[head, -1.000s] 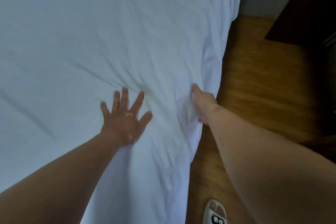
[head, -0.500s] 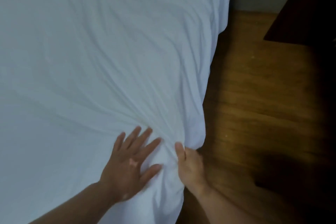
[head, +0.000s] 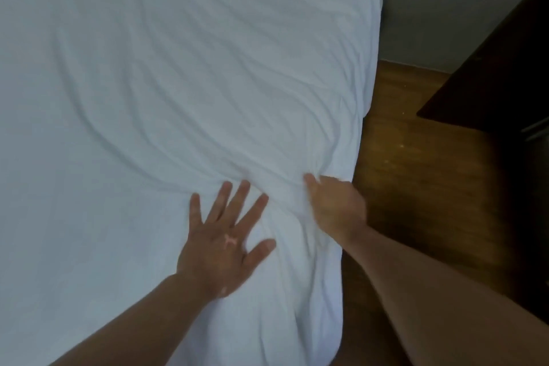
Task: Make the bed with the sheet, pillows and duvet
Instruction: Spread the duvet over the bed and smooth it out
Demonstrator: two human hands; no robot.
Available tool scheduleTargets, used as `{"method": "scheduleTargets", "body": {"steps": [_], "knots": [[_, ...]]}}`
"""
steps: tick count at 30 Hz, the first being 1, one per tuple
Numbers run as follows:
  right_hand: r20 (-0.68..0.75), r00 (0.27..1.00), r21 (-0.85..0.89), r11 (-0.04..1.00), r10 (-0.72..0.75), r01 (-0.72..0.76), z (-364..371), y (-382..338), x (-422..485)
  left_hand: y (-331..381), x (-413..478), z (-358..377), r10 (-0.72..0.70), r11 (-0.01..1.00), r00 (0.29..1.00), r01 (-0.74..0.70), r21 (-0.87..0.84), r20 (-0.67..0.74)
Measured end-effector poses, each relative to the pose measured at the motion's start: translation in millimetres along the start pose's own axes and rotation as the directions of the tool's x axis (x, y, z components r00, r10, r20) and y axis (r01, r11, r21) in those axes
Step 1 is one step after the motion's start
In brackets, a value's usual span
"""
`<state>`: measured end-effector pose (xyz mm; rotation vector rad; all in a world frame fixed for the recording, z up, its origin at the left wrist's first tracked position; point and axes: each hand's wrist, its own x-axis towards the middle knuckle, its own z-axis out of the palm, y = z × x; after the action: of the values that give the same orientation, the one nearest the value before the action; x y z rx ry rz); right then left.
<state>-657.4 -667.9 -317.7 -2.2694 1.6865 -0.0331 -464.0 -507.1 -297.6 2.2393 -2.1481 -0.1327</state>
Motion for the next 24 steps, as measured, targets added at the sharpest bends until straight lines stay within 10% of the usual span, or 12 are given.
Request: {"method": "scheduleTargets", "body": {"steps": [3,6,11,13,24], "knots": [[-0.114,0.981,0.126,0.982,0.156,-0.141,-5,39,10,-31,51,-11,-0.092,0.995,0.992,0.094,0.028,-0.083],[0.079,0.977,0.326,0.921,0.199,-0.214,8,35,13,-62,107,-20,-0.379,0.924,0.923,0.381,-0.030,0.069],[-0.170,0.924,0.563,0.803,0.342,-0.193,-43,29,115,-31,128,-9,-0.093,0.995,0.978,0.097,-0.010,0.186],[-0.052,0.923,0.654,0.712,0.380,-0.256,-68,7,197,-31,150,-11,0.006,1.000,0.981,-0.001,-0.027,0.192],[-0.042,0.998,0.182,0.983,0.045,-0.036,-80,64,326,-16,438,-32,-0.362,0.925,0.926,0.371,-0.081,0.109]]}}
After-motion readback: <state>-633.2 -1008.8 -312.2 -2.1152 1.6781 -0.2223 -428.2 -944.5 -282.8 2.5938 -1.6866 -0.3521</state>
